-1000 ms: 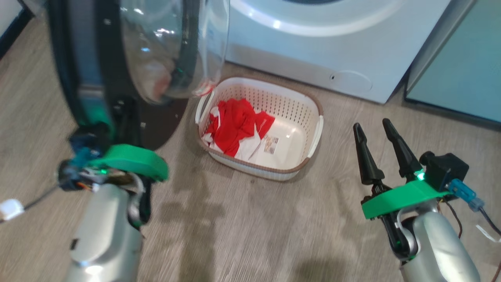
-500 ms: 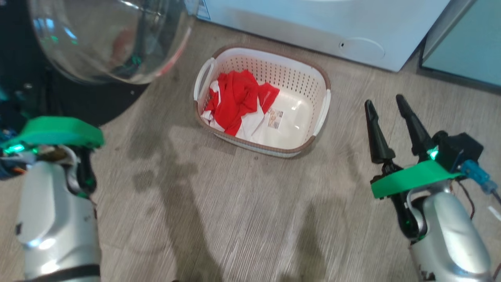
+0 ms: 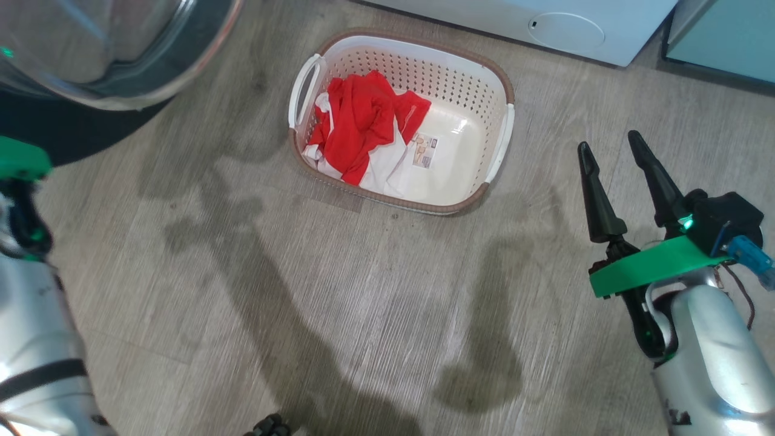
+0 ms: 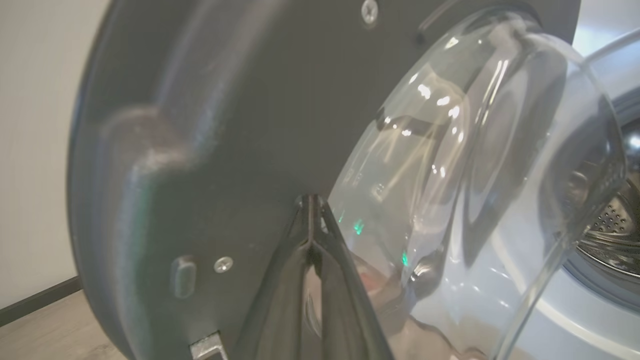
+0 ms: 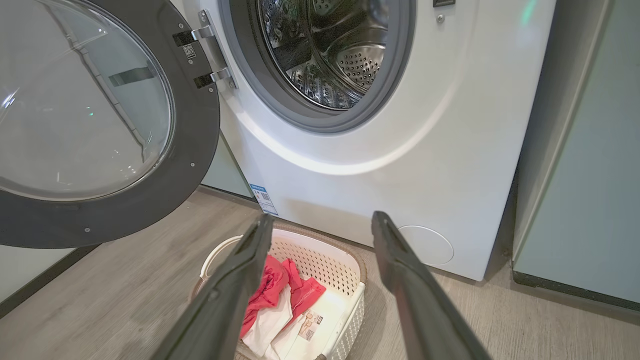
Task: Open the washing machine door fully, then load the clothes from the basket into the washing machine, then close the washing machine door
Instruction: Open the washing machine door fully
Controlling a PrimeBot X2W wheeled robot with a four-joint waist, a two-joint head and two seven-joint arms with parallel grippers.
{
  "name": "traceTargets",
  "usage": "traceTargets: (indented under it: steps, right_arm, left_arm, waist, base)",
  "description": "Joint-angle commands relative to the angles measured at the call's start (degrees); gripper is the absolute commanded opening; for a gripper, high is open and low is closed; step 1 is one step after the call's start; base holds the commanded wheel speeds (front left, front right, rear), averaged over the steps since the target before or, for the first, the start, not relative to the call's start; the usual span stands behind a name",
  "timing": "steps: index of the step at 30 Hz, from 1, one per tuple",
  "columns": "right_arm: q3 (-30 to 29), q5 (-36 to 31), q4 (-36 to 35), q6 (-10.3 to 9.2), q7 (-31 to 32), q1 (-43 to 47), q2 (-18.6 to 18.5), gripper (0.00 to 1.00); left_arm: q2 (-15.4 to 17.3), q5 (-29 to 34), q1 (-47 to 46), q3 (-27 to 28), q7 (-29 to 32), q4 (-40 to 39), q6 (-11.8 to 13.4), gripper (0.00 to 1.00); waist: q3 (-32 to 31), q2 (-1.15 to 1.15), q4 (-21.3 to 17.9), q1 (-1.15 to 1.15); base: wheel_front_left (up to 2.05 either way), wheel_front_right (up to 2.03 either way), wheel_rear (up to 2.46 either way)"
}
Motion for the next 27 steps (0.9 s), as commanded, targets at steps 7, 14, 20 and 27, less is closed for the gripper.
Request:
traceTargets:
  steps: [7,14,20,27]
  right_arm:
    - [1.07,-0.63,-2.87,0.01,0.35,-0.93,-1.08,1.00]
    - [1.06,-0.72,-2.68,0.01,0.60,-0.24,-0.97,1.00]
    - [1.90,-0.27,-1.13,0.01,0.24,-0.16,0.20,1.00]
    - [2.04,0.84,1.62,0.01,-0.37,1.00,2.03,1.00]
  left_arm:
    - [5.74,2.07,-4.63,5.98,-0.28,-0.28,-0.90,0.00]
    - [4.41,4.24,-4.98,7.39,-0.28,0.13,-2.18,0.00]
    - [2.78,6.73,-2.97,6.49,-0.28,0.57,-3.51,0.00]
    - [0.68,10.18,2.16,2.48,-0.28,-0.04,-5.06,0.00]
  waist:
    - [1.03,0.00,-0.12,-0.01]
    - [0.17,0.00,0.04,-0.01]
    - [-3.42,0.00,-0.77,-0.01]
    - [-10.90,0.00,-3.18,-0.01]
  base:
    - [0.00,0.00,0.00]
    - [0.00,0.00,0.00]
    - [0.00,0.00,0.00]
    - [0.00,0.00,0.00]
